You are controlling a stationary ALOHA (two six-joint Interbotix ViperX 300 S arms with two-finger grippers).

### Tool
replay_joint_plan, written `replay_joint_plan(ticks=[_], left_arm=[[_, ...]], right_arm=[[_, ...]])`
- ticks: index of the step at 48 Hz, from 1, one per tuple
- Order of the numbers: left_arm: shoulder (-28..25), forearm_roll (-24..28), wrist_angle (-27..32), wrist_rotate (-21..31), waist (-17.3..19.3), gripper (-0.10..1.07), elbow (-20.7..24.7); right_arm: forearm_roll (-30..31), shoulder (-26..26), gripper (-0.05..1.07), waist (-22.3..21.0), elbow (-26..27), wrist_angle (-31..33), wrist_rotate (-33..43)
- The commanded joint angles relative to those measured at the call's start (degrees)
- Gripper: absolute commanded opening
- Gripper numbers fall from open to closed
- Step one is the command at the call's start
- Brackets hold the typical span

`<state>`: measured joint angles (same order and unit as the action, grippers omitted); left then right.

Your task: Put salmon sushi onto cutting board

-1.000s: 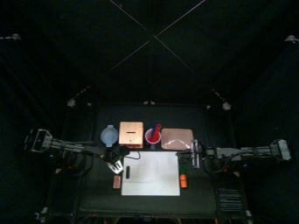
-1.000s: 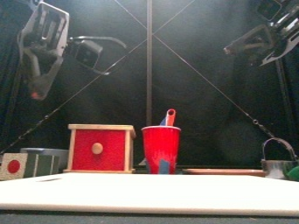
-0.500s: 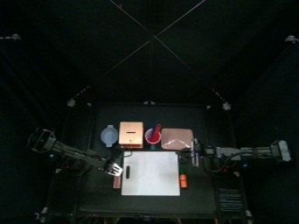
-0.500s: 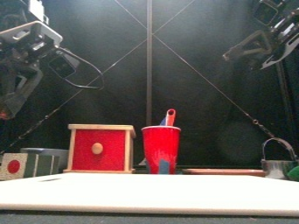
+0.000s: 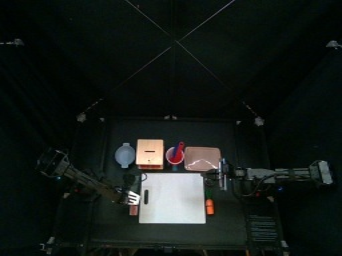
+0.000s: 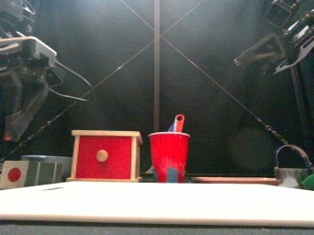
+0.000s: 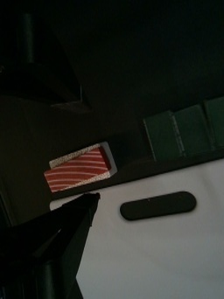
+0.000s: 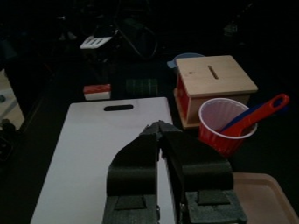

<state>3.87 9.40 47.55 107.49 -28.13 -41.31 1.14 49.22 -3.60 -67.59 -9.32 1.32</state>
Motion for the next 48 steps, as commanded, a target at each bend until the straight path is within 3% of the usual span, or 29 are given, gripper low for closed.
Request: replay_joint_plan(ticks=[1,12,23,38,48], left_arm=[[-2.1,0.0,-0.6,1.2,-1.0,1.02,2.5],[-6.0,0.0,-1.3,2.6,-1.2,1.02,2.7],[-6.1,0.0,-1.5,2.6,-1.1,0.99,1.9],[-6.6,-0.3,-1.5,2.5,-1.1,0.71,1.7],[-4.7,-0.2,-1.5,1.6,-1.2,0.65,1.8]], right_arm=[[-0.2,-0.7,0.02,-0.1,0.4,-0.2,0.2],[-0.4,-1.4,0.02,-0.1,0.4,-0.2,0.3],[-1.8,-2.1,0.02,-0.1,0.3,-0.2,0.3],[-2.0,-2.5,0.02,-0.1,0.2,-0.2,0.2],[-2.0,-2.5,0.02,-0.1,0.2,-0.3,0.3]])
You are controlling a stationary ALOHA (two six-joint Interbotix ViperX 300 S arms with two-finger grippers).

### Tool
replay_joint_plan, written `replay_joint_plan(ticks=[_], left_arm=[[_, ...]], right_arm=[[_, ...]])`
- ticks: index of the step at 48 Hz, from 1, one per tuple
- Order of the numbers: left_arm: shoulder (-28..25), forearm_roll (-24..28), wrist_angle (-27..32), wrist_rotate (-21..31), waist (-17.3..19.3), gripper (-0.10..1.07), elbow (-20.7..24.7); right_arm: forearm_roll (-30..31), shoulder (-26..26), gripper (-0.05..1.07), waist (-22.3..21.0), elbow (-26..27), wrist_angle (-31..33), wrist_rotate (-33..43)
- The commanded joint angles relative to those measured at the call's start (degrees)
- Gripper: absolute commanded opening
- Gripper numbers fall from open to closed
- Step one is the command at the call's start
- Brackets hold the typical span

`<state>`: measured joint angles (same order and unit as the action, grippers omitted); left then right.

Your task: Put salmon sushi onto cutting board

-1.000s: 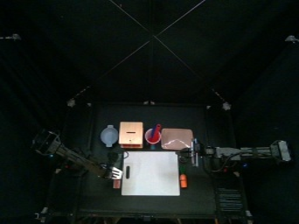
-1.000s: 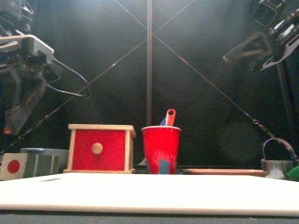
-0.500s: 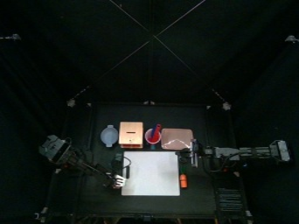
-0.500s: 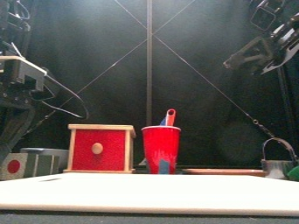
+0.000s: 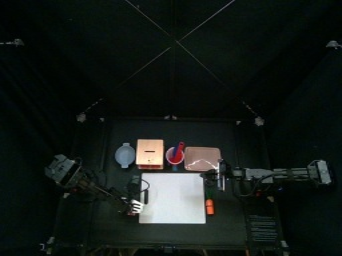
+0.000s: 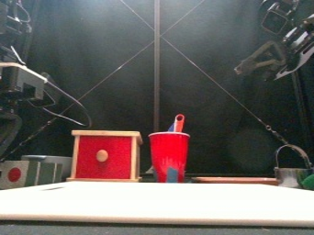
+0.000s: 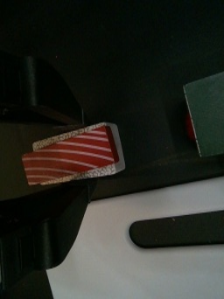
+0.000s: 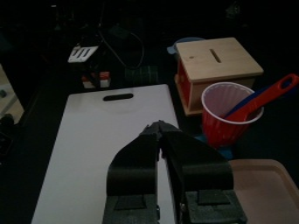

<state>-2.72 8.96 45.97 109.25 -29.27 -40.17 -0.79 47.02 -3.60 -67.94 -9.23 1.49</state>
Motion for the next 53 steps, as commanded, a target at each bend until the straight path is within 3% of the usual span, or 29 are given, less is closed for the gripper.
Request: replay_joint_plan(ticks=[1,12,19,25,36,53], left_arm=[[2.4,0.5,0.1,-0.3,-0.1,0.65,0.7],[9.2,5.0,0.2,-1.6,1.1,0.65,0.7],[12.7,7.8,-0.4,-4.6,6.8,0.65,1.1],[12.6,8.8,-2.8,-8.1,11.2,0.65,2.8],[6.3,8.0,-9.3,-12.6,16.5,0.65,8.6],[-10.1,10.5,-8.3,-13.1,18.1,0.64,25.7]], right_arm=[[-0.1,-0.3,0.02,-0.1,0.5,-0.4,0.1],[-0.1,-0.3,0.02,-0.1,0.5,-0.4,0.0],[-0.2,-0.3,0.02,-0.4,0.5,-0.1,0.1],[-0.7,-0.3,0.02,-0.4,0.6,0.5,0.1],[-0.5,-0.5,0.02,-1.0,0.4,1.8,-0.1],[-0.4,-0.5,0.02,-5.5,0.4,5.9,-0.1]])
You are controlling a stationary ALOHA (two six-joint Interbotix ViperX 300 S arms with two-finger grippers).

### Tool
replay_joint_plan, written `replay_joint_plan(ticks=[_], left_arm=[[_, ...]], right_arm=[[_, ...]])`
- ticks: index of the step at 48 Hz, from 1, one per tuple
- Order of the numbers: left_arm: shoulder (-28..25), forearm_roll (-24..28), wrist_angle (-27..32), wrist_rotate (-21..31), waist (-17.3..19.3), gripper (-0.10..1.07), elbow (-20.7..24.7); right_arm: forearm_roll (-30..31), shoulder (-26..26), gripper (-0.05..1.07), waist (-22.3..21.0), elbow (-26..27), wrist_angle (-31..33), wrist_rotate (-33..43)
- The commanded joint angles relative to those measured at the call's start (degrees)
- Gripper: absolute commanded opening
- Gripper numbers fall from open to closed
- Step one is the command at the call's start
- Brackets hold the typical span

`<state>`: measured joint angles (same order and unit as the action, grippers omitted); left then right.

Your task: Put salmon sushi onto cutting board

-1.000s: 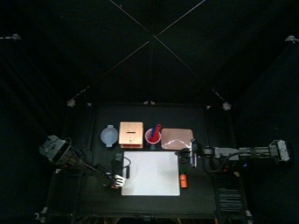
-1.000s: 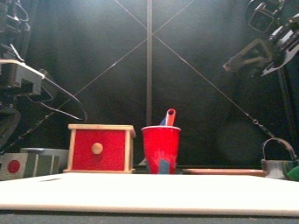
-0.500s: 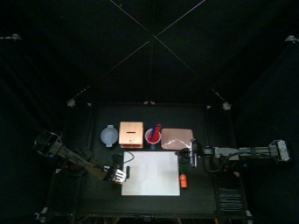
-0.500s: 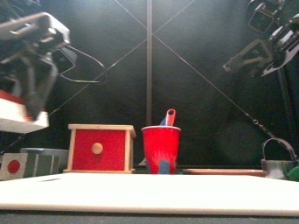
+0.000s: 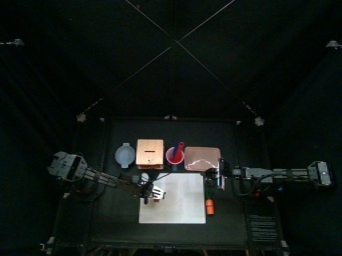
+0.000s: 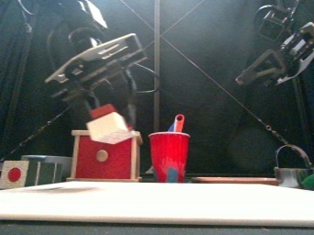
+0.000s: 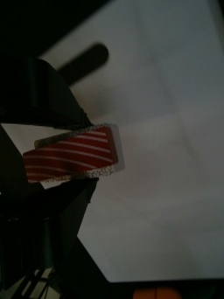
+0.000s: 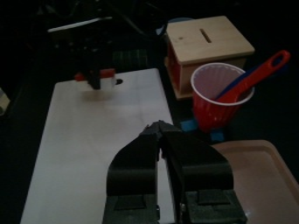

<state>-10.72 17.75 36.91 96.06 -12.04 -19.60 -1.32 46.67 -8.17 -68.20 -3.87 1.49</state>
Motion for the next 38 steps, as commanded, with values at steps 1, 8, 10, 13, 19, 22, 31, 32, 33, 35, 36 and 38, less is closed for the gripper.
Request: replay_joint_plan(ticks=[1,8,10,13,19,22,31,32,33,35,36,38], left_arm=[[-2.7,2.1,1.2,0.1,1.0,0.64,6.0],[-6.0,4.9,6.0,0.1,2.2,0.64,10.5],[-6.6,5.5,7.5,0.0,2.5,0.64,11.1],[-7.1,6.2,8.9,0.0,2.7,0.64,11.8],[-8.0,5.6,9.7,0.1,2.7,0.65,12.1],[-8.5,4.7,9.6,0.2,2.6,0.65,12.4],[-9.4,2.9,7.4,0.2,2.4,0.67,12.5],[-9.5,2.7,7.0,0.2,2.4,0.68,12.5],[-9.7,2.4,6.7,0.2,2.4,0.69,12.4],[-9.8,1.8,6.2,0.1,2.4,0.71,12.4],[-9.8,1.4,6.1,0.1,2.4,0.72,12.4],[-10.0,0.7,5.9,0.1,2.3,0.75,12.4]], right_arm=[[0.1,-0.2,0.02,-1.1,0.6,0.8,-0.1],[0.1,0.0,0.02,-1.8,0.5,3.8,-0.1],[0.1,0.0,0.02,-1.8,0.5,4.4,-0.1],[0.2,0.0,0.02,-1.8,0.6,4.7,-0.1],[0.2,0.0,0.02,-1.8,0.8,4.7,-0.1],[0.2,0.1,0.02,-1.8,0.9,4.9,-0.1],[0.2,0.1,0.02,-1.8,0.9,4.9,0.0],[0.1,0.1,0.02,-1.9,0.9,4.9,0.0],[0.1,0.1,0.02,-1.9,1.0,4.9,0.0],[0.0,0.1,0.02,-1.9,1.0,5.0,0.0],[0.0,0.1,0.02,-1.9,1.0,5.0,0.0],[0.0,0.1,0.02,-1.9,1.0,5.1,0.0]])
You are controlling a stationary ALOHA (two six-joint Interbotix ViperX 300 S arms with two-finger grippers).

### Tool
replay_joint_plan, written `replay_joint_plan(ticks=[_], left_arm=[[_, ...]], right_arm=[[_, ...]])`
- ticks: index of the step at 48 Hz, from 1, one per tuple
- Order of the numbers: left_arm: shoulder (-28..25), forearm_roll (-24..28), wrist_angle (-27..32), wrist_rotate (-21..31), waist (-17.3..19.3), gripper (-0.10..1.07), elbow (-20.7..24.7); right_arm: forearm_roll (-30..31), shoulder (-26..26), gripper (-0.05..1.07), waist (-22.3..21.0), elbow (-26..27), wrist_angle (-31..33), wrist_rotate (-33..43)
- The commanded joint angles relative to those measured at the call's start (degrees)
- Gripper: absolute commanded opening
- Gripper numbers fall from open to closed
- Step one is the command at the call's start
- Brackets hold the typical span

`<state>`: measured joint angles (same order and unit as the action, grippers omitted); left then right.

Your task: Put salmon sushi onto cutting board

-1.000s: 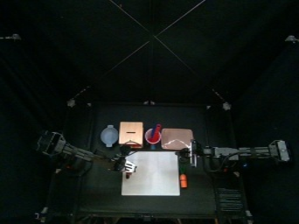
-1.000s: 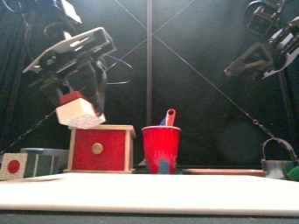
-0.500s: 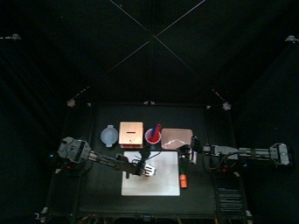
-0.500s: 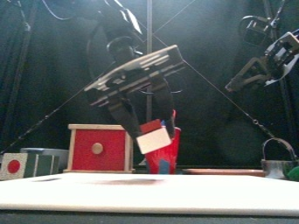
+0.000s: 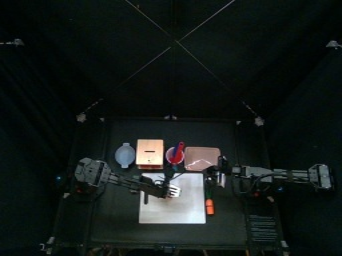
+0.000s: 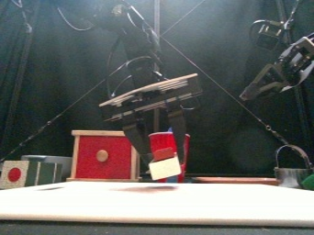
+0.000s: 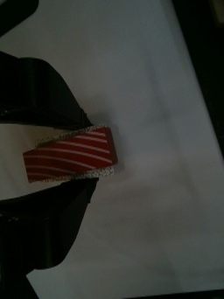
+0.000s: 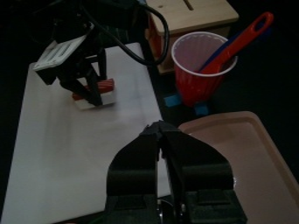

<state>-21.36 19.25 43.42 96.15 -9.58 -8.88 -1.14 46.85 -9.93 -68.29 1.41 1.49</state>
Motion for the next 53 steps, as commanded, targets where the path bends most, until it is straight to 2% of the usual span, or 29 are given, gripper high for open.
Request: replay_joint_plan(ticks=[1,12,23,34,41,49,53], left_arm=[[0.5,-1.1,-0.8,0.0,-0.1,0.77,1.7],[0.3,-1.8,-0.9,-1.1,-0.1,0.97,1.7],[3.5,-0.3,0.5,-3.2,-0.1,0.99,1.2],[14.1,4.8,1.5,-11.8,-0.1,0.99,-1.5],[20.8,12.7,1.2,-17.3,-1.9,0.99,-3.3],[27.9,18.1,-0.9,-23.7,-4.9,0.99,-9.1],[31.0,20.3,-4.1,-27.2,-6.4,0.99,-13.0]], right_arm=[[-0.3,-0.1,0.02,-0.2,1.1,-0.1,0.0],[0.0,-0.1,0.02,-0.3,1.0,-0.1,0.0],[-0.4,-0.1,0.02,-0.4,1.1,0.1,0.0],[-0.4,0.0,0.02,-0.3,1.1,0.2,0.0],[-0.4,0.3,0.02,-0.4,1.2,0.1,0.0],[-0.4,0.4,0.02,-0.3,1.2,0.1,0.0],[-0.4,0.3,0.02,-0.4,1.1,0.1,0.0]])
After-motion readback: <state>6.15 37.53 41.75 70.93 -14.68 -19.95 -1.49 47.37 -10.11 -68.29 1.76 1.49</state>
